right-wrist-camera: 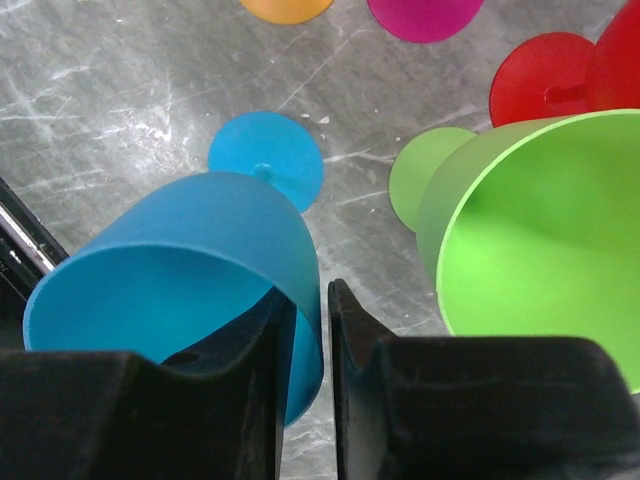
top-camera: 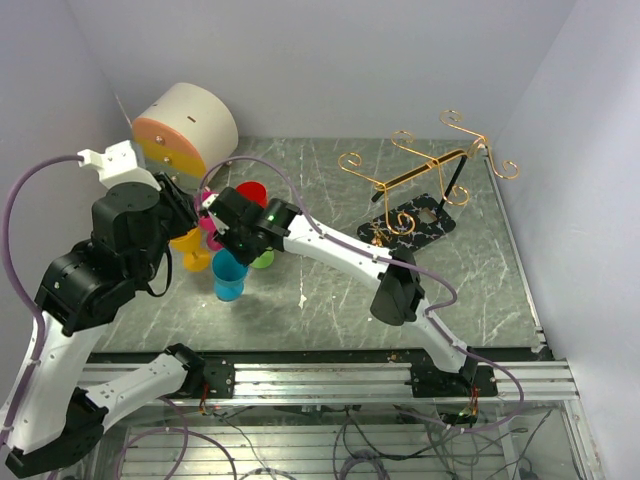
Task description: Take the wine glass off the wine glass rack
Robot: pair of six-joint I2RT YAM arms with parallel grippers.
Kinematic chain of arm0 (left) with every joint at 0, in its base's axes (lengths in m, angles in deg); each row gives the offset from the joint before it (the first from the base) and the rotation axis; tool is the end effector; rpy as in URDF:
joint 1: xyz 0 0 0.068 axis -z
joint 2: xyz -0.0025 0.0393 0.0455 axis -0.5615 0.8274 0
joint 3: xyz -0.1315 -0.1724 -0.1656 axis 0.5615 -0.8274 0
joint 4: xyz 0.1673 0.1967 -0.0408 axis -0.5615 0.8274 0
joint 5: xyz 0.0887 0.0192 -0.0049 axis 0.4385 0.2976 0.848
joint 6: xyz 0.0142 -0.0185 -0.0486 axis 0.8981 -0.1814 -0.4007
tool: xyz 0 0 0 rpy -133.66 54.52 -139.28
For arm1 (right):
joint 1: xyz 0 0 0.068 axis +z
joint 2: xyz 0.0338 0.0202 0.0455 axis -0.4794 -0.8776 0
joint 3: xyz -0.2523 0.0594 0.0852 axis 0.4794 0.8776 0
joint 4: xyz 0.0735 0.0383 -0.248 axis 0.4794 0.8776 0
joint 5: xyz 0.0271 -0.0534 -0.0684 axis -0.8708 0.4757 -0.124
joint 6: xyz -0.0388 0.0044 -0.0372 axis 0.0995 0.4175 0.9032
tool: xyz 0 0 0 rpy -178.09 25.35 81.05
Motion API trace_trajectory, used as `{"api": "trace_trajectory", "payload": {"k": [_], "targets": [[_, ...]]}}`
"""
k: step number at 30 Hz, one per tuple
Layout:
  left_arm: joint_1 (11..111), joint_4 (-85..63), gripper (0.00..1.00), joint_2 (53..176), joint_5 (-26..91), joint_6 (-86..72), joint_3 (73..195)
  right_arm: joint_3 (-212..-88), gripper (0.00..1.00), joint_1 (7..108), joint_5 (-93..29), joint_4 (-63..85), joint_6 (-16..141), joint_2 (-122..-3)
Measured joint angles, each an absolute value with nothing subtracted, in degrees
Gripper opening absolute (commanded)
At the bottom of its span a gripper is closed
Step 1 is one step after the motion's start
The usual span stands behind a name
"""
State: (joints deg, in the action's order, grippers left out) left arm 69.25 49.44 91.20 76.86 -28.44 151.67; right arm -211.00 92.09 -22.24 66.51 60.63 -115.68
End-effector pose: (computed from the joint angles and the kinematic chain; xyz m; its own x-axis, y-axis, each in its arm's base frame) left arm 0.1044 -0.0478 0.4822 -0.2533 -0.3675 -0.8949 -0.1479 0.9289 -0.3396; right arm 0.2301 0.4574 0.2820 -0.4895 -0.6467 -0.5850 -0.8199 0.5697 0.0563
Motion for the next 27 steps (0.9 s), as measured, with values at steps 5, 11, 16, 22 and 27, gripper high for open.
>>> {"api": "trace_trajectory", "payload": {"k": [5, 11, 16, 22, 27], "targets": [[69.3, 49.1, 0.47, 90.7, 76.8, -28.6, 151.1, -209.0, 0.30, 92.0, -22.2, 65.0, 60.6, -114.3], [69.3, 48.4, 0.47, 90.7, 76.8, -29.1, 149.7, -203.1, 0.37, 92.0, -21.9, 61.8, 60.2, -107.7], [69.3, 45.8, 0.47, 89.1, 76.3, -29.3, 147.1, -196.5, 0.38, 91.6, -21.5, 57.2, 59.3, -97.5], [69.3, 42.5, 0.47, 87.6, 75.0, -28.9, 144.1, -184.8, 0.49, 90.7, -17.2, 49.9, 58.3, -82.2], [69.3, 37.4, 0.47, 88.8, 72.5, -26.8, 140.8, -174.4, 0.54, 89.0, -10.5, 46.1, 57.8, -70.3]]}}
